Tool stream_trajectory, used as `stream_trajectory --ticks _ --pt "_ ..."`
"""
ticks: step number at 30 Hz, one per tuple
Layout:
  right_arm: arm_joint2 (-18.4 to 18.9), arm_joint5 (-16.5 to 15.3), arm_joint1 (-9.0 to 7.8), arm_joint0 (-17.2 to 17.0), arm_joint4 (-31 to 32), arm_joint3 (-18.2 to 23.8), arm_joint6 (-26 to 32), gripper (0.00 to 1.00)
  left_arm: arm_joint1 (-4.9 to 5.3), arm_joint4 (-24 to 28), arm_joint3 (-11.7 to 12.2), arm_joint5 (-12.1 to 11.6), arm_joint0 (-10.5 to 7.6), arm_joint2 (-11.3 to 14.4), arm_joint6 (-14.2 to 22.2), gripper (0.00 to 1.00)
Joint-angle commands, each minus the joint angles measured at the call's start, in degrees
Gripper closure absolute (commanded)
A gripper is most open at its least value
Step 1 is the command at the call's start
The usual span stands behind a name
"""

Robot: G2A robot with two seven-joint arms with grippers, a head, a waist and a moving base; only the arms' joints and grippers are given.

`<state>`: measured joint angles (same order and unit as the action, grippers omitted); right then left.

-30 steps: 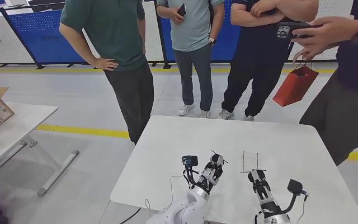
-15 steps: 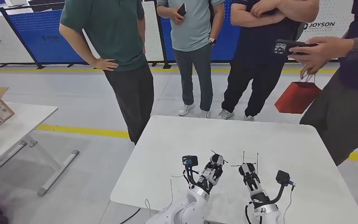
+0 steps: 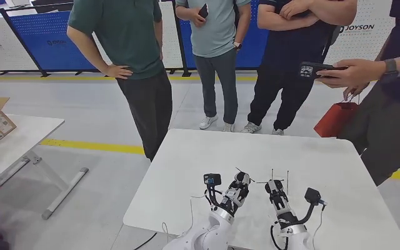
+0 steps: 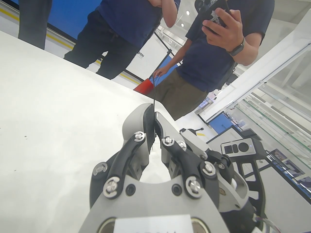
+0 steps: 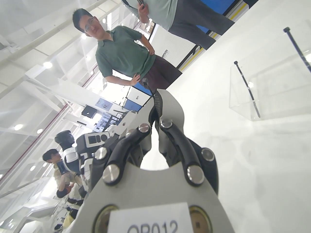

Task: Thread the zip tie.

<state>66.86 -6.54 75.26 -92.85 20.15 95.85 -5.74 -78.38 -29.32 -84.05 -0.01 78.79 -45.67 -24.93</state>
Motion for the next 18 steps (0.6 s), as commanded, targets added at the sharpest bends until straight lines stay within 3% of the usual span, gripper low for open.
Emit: stream_trajectory --ticks 1,18 --pt "0.02 -0.01 -0.01 -0.01 0.0 0.02 0.02 1.0 0.0 0.0 0.0 0.0 0.0 0.0 0.0 1.0" --pt "0.14 -0.99 0.22 0.22 -0.74 -0.15 0.3 1.0 0.0 0.0 0.0 0.0 0.0 0.0 0.0 1.0"
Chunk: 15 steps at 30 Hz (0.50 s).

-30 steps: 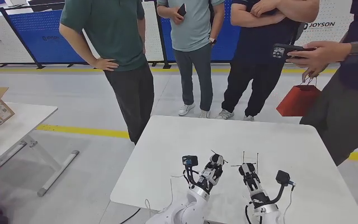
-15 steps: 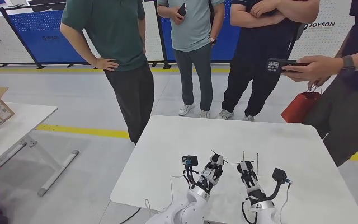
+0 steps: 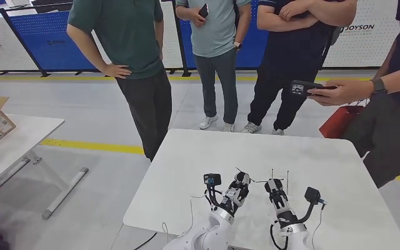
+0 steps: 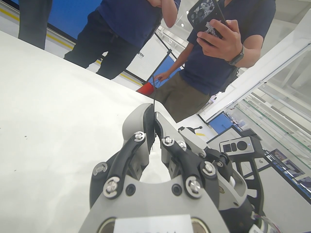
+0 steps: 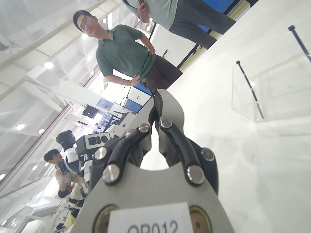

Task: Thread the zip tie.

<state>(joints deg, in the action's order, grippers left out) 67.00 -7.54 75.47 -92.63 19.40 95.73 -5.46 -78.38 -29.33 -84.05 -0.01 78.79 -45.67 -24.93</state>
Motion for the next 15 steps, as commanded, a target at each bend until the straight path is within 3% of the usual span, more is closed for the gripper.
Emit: stream_trajectory --ticks 1,15 --pt "-0.01 0.1 0.04 0.07 -0.01 -0.11 0.15 1.0 0.0 0.0 0.0 0.0 0.0 0.0 0.0 1.0" --pt "0.44 -0.6 0.11 -0.01 -0.66 -0.16 0.3 1.0 0.0 0.0 0.0 0.0 0.0 0.0 0.0 1.0"
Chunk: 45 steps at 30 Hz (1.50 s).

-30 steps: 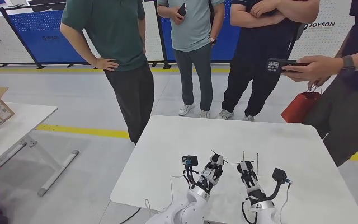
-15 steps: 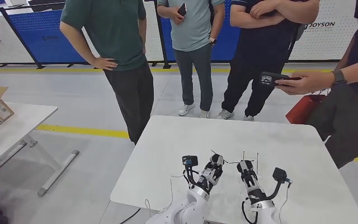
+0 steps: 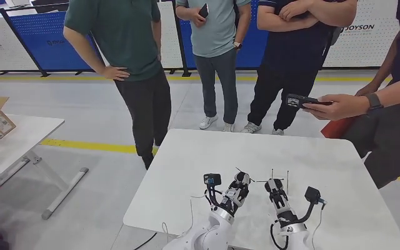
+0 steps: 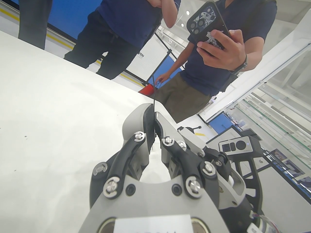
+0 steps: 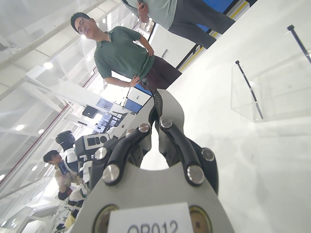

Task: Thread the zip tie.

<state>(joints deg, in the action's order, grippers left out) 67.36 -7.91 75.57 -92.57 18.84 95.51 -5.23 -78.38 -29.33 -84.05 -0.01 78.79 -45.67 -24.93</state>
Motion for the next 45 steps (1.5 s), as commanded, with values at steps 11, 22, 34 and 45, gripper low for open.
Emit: stream_trajectory --ticks 11,22,34,45 --pt "-0.11 0.55 0.19 0.2 0.69 0.21 0.81 1.0 0.0 0.0 0.0 0.0 0.0 0.0 0.0 1.0" --pt "-0.1 0.44 0.38 0.15 0.97 0.02 0.91 1.0 0.0 0.0 0.0 0.0 0.0 0.0 0.0 1.0" --pt "0.41 0.19 0.47 -0.02 0.89 -0.03 1.24 1.0 0.0 0.0 0.0 0.0 0.0 0.0 0.0 1.0" --pt "-0.32 1.28 0.83 1.14 1.27 -0.84 1.37 1.0 0.0 0.0 0.0 0.0 0.0 0.0 0.0 1.0"
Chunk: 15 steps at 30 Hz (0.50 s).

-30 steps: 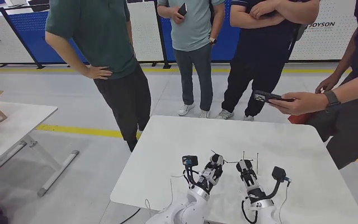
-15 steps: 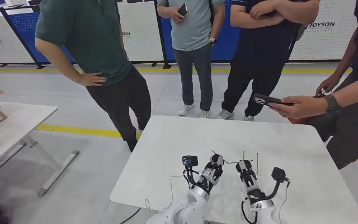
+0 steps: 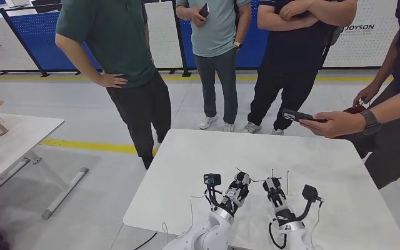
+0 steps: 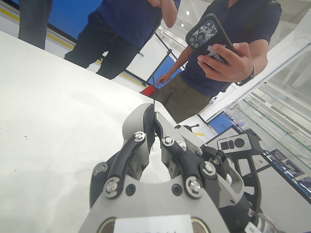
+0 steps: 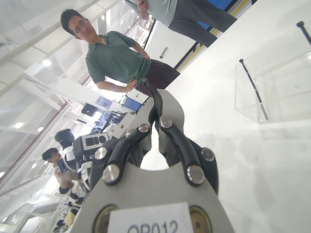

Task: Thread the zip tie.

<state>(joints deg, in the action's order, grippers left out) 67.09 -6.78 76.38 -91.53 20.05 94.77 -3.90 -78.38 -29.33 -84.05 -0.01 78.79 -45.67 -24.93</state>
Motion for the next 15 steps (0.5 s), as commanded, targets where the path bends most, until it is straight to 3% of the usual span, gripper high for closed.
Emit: stream_trajectory --ticks 1,15 --pt "-0.12 0.27 0.06 0.21 0.15 -0.19 0.03 1.0 0.0 0.0 0.0 0.0 0.0 0.0 0.0 1.0" --pt "-0.3 -0.12 0.29 0.45 0.87 -0.78 0.01 1.0 -0.06 1.07 -0.38 -0.06 0.23 -0.24 0.79 1.0"
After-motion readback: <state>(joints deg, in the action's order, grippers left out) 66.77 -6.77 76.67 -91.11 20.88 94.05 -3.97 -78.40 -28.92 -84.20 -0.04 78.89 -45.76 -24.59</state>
